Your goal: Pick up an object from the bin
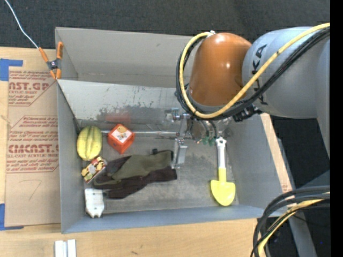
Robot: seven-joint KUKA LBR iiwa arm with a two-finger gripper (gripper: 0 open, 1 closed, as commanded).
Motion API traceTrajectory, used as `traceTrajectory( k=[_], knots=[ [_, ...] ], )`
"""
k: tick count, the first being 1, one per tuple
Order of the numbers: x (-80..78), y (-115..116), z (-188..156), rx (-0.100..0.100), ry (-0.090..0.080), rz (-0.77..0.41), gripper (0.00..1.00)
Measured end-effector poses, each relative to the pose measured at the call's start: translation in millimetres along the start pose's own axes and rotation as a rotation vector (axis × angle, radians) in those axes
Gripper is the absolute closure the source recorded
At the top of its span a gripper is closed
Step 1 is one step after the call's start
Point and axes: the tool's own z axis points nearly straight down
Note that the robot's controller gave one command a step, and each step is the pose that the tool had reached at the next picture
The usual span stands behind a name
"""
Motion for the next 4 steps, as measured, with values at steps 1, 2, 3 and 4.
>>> traceTrajectory(
  k=[1, 2, 3, 4],
  knots=[
    [-1.6, -0.3, -4.9, -0.001, -0.008, 0.001, 0.00],
    [4.7, 14.7, 61.7, -0.002, -0.008, 0.082, 0.00],
    [1.4, 16.7, 121.3, -0.003, -0.007, 0.277, 0.00],
    [-4.1, 35.7, 120.2, -0.002, -0.011, 0.029, 1.00]
  ],
)
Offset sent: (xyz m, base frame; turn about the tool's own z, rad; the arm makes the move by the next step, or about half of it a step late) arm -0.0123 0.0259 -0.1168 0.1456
